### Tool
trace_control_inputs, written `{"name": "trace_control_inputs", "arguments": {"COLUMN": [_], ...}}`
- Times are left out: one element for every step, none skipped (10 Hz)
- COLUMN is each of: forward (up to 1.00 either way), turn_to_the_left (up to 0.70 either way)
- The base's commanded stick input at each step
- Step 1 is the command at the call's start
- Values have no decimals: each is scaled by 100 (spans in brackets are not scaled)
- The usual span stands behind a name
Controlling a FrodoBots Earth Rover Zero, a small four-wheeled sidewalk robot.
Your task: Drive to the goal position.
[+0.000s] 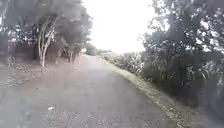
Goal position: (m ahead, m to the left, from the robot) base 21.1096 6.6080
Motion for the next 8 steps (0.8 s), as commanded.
{"name": "trace_control_inputs", "arguments": {"forward": [100, 100, 100, 100, 100, 100, 100, 100], "turn_to_the_left": [0, 27, 27, 27, 22, 3, 0, 0]}}
